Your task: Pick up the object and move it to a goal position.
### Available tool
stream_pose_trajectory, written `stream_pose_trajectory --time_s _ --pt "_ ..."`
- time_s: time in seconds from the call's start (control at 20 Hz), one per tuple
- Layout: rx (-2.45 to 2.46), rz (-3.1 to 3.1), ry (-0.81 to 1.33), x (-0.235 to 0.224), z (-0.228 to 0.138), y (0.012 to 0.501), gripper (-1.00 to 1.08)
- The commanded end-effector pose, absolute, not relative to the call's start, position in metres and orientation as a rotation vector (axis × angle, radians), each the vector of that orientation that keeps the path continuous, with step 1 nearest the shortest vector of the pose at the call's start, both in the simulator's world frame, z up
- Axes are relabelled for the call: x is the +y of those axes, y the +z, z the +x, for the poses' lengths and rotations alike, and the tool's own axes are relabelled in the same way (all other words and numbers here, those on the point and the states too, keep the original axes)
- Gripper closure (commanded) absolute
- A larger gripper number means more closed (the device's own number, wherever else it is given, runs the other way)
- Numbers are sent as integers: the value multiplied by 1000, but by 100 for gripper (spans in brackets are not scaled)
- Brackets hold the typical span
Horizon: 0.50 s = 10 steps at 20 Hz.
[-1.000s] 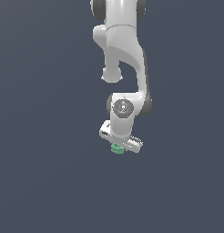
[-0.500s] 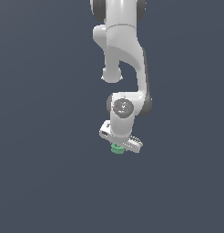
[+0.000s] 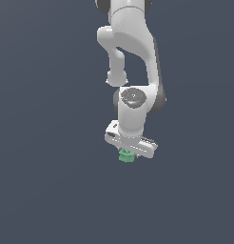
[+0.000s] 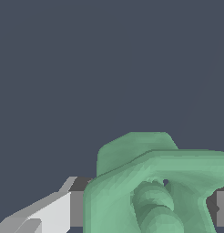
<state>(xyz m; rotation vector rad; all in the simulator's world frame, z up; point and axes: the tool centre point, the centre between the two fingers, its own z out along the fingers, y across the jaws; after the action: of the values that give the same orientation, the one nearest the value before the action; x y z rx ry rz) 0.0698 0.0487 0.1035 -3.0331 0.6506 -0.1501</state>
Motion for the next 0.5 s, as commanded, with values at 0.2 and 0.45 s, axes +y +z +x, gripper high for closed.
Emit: stream_pose_trajectory --time_s 0.2,0.45 --pt "559 -2983 -355 67 95 196 108" --pt "470 -2920 -544 84 106 287 108"
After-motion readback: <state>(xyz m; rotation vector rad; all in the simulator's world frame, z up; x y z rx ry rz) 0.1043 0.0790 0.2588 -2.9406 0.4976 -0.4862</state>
